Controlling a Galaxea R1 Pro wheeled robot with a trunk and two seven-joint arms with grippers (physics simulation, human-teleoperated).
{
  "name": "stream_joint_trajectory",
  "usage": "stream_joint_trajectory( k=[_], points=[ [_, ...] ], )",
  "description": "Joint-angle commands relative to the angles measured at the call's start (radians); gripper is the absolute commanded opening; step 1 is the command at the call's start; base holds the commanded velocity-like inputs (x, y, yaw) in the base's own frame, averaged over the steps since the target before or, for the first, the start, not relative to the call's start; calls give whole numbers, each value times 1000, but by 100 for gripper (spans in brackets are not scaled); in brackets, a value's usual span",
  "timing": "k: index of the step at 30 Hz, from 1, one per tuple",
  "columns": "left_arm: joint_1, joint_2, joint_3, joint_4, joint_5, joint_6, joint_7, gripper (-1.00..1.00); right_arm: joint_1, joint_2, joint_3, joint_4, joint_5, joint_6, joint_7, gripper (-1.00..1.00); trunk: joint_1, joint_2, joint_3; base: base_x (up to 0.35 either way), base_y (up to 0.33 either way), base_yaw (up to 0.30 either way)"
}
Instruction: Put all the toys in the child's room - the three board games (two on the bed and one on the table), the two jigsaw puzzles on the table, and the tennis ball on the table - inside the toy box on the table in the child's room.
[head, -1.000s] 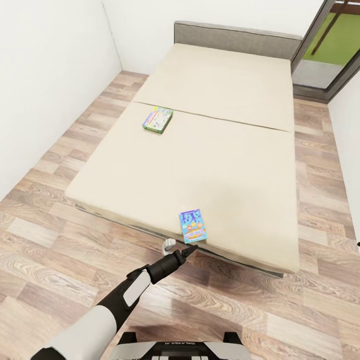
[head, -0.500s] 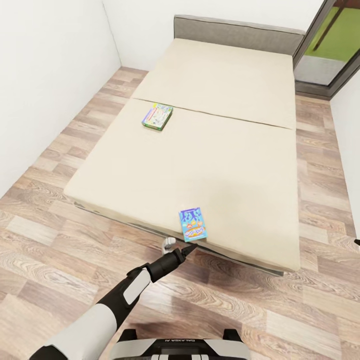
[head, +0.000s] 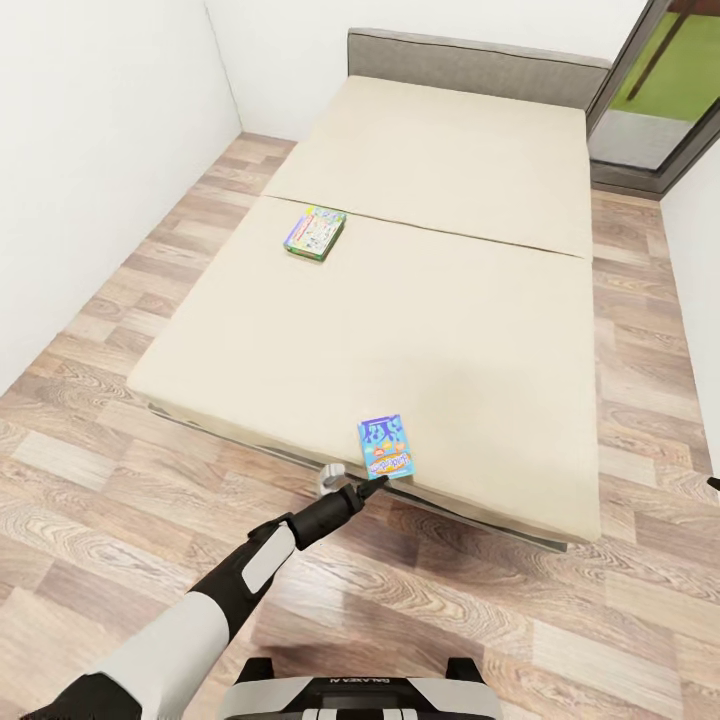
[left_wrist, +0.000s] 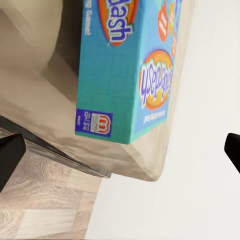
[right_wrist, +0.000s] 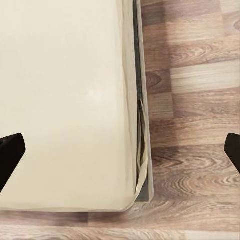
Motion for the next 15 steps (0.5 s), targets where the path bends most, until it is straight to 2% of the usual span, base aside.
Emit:
stream_joint_trajectory(
  k=[1, 15],
  points=[
    [-6, 1, -2, 1, 10, 6, 3, 100, 0, 0, -1, 0, -6, 8, -1, 100, 0, 0, 0, 0, 0, 0],
    [-34, 13, -3, 3, 10, -11, 35, 100, 2, -1, -6, 0, -6, 9, 0, 100, 0, 0, -1, 0, 0, 0]
  ],
)
